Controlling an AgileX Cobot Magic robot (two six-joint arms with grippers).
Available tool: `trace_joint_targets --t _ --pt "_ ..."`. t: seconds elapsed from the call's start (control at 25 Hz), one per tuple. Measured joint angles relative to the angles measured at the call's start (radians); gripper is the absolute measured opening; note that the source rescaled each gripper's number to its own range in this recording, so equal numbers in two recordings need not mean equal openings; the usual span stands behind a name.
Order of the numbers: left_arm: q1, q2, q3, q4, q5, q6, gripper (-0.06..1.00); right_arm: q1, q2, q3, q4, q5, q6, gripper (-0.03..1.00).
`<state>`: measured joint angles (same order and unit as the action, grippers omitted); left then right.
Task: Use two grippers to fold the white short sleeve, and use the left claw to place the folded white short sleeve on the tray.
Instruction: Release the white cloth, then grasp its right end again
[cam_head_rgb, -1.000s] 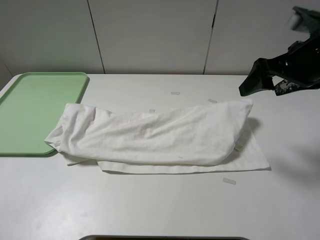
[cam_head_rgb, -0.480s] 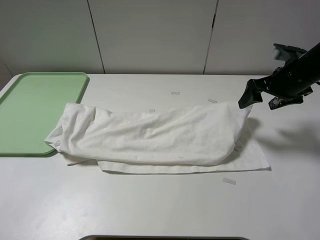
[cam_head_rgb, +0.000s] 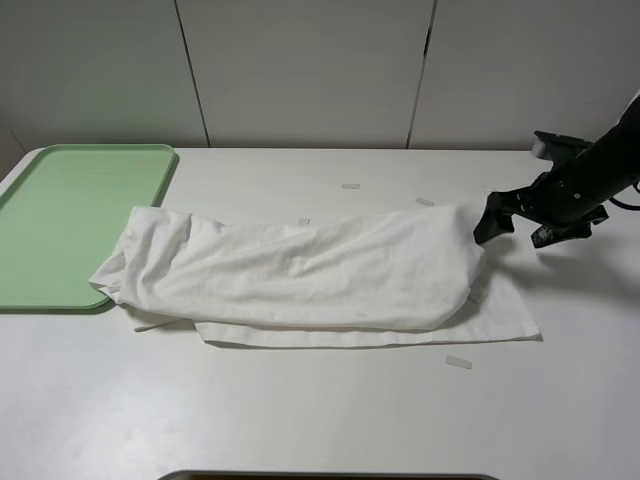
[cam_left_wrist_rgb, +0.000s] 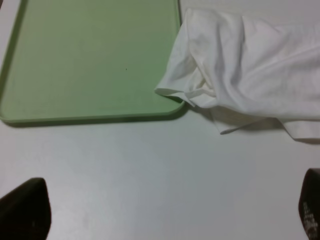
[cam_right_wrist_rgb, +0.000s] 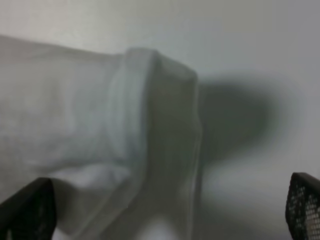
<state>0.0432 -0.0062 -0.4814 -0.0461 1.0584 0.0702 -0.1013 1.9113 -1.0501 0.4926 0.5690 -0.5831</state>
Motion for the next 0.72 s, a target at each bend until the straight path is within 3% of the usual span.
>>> trace_joint_targets --t 0.56,0.72 --pt "0.000 0.000 0.000 0.000 0.000 0.000 1.00 -0.035 0.083 -0.001 0.013 -0.007 0.000 1.00" --pt "0.000 0.000 0.000 0.001 0.000 0.000 1.00 -0.035 0.104 -0.005 0.078 -0.004 -0.032 1.00"
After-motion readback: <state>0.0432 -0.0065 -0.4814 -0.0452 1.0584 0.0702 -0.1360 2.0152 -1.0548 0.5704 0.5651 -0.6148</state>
